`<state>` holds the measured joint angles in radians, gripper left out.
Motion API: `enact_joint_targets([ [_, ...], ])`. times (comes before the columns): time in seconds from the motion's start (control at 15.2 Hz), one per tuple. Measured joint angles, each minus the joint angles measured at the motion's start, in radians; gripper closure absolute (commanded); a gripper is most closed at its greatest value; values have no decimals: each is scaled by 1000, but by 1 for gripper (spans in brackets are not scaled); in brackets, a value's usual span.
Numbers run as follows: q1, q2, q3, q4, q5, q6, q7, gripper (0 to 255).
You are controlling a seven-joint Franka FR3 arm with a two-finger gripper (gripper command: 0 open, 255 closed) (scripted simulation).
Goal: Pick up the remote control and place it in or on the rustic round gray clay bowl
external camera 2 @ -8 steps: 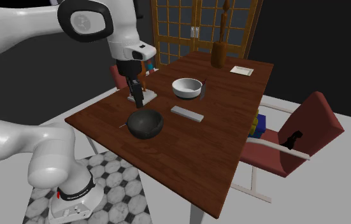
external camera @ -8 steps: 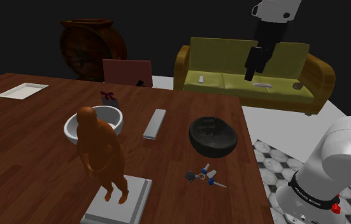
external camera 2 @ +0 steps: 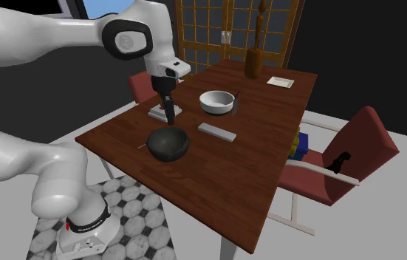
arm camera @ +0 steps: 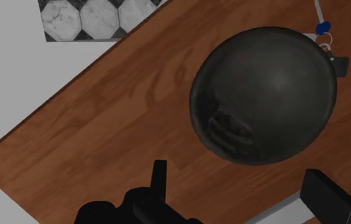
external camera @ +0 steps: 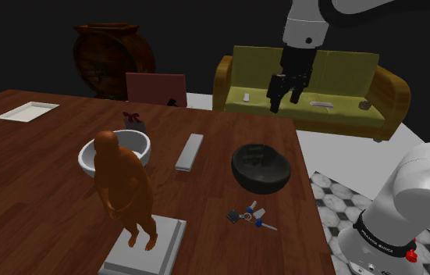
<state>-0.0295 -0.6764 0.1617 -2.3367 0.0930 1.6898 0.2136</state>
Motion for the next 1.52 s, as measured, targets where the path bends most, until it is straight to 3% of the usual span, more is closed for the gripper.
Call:
enact_joint_targets([
  [0.4, -27, 190, 122, 48, 28, 145, 220, 0],
  [0.73, -57, 372, 201, 119, 3, 249, 400, 0],
  [1.12, -79, 609, 267, 241, -82, 345, 631, 0],
  [1.52, -51, 875, 273, 444, -206, 374, 862, 0],
])
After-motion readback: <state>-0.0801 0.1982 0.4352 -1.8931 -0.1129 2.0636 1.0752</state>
